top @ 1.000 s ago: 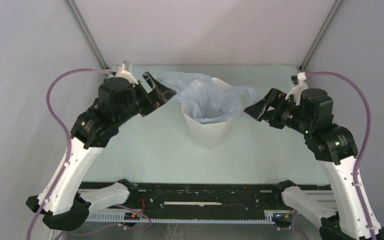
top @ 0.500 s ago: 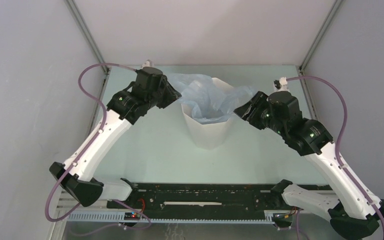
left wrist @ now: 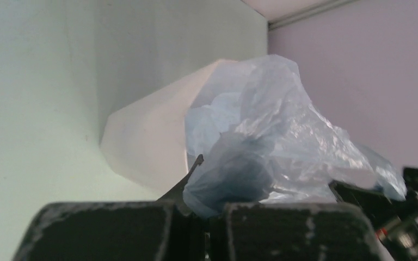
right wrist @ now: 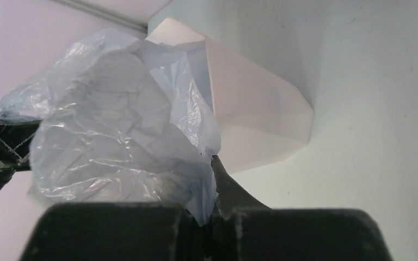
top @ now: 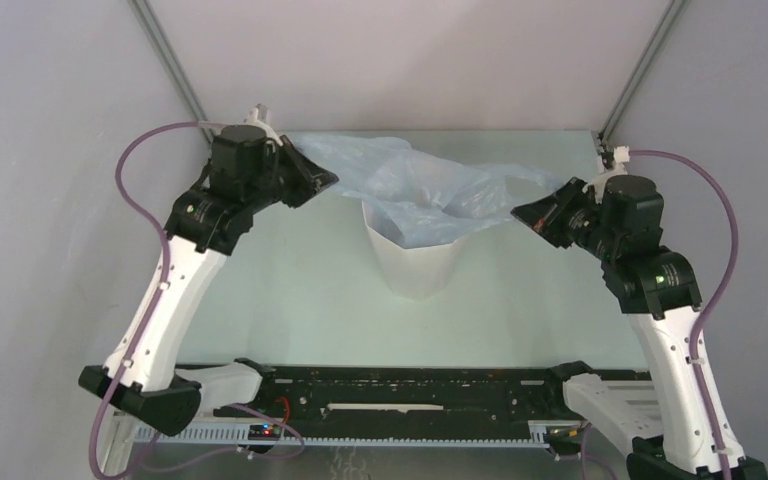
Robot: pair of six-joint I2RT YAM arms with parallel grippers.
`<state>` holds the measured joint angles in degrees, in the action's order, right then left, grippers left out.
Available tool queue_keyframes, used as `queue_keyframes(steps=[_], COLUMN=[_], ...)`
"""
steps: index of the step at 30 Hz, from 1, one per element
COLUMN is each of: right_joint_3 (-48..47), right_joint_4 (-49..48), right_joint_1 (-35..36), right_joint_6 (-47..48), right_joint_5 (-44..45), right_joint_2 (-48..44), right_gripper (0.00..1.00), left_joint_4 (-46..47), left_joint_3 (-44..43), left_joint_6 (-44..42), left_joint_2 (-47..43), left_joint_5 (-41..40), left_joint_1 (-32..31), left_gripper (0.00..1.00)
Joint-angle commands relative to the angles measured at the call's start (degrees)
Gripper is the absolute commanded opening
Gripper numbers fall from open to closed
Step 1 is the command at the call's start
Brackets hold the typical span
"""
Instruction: Put the trash bags into the trash bin
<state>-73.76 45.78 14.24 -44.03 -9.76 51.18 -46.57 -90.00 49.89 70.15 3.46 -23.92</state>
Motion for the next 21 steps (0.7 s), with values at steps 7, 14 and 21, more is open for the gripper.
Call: queue_keyframes(steps=[7, 14, 21], right_joint_3=[2.8, 2.8, 2.8], right_joint_4=[2.0, 4.9, 8.9], right_joint_1=[-4.6, -5.3, -7.1], right_joint_6=[7.6, 10.3, 13.2], right_joint_5=[-17.3, -16.4, -12.9], right_joint_2=[-1.6, -2.7, -4.3], right_gripper=[0.00, 0.00, 0.00], left_joint_4=[2.6, -1.1, -5.6], left_joint_3=[9.5, 12.1, 11.4], left_joint_6=[-1.3, -2.5, -5.6], left_joint_2=[-8.6, -11.9, -12.6], left_joint_5=[14.4, 12.9, 9.7], left_joint_1=[1.4, 1.7, 1.9], left_gripper=[0.00, 0.00, 0.00])
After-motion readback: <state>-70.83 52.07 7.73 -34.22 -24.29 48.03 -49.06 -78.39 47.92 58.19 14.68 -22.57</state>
